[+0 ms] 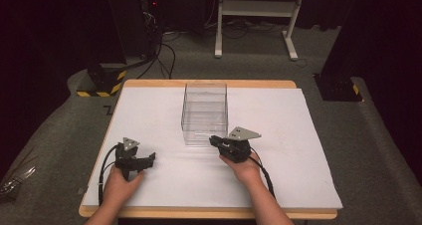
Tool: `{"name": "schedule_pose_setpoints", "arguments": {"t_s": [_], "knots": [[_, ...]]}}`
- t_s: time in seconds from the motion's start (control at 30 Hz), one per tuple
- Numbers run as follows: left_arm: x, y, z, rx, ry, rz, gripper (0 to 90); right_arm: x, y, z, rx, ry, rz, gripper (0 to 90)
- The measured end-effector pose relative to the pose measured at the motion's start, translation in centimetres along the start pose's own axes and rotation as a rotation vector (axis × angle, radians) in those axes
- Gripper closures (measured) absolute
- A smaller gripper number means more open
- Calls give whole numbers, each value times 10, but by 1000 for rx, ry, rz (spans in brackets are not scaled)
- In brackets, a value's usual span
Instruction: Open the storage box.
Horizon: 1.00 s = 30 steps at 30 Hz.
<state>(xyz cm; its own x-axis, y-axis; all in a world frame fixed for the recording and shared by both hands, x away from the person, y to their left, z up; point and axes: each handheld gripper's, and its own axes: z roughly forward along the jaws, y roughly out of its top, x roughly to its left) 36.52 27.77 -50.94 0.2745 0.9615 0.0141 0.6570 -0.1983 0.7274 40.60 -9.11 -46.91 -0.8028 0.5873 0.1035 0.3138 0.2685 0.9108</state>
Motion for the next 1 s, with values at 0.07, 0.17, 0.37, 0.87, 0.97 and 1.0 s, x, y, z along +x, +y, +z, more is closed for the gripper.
{"name": "schedule_pose_setpoints", "arguments": {"t_s": [0.07, 0.17, 0.37, 0.87, 0.97, 1.0], "knots": [[0, 0, 0, 1, -1, 1, 112, 2, -1, -2, -1, 3, -1, 825], [0, 0, 0, 1, 0, 1, 112, 5, -3, -4, -1, 5, -4, 827], [0, 0, 0, 1, -1, 1, 112, 11, -7, -10, -9, 17, -3, 830], [0, 0, 0, 2, 0, 1, 112, 32, -18, -24, -6, 53, -26, 841], [0, 0, 0, 1, -1, -1, 112, 36, -20, -27, -3, 57, -34, 842], [0, 0, 0, 1, -1, -1, 112, 37, -20, -29, -3, 62, -35, 843]]}}
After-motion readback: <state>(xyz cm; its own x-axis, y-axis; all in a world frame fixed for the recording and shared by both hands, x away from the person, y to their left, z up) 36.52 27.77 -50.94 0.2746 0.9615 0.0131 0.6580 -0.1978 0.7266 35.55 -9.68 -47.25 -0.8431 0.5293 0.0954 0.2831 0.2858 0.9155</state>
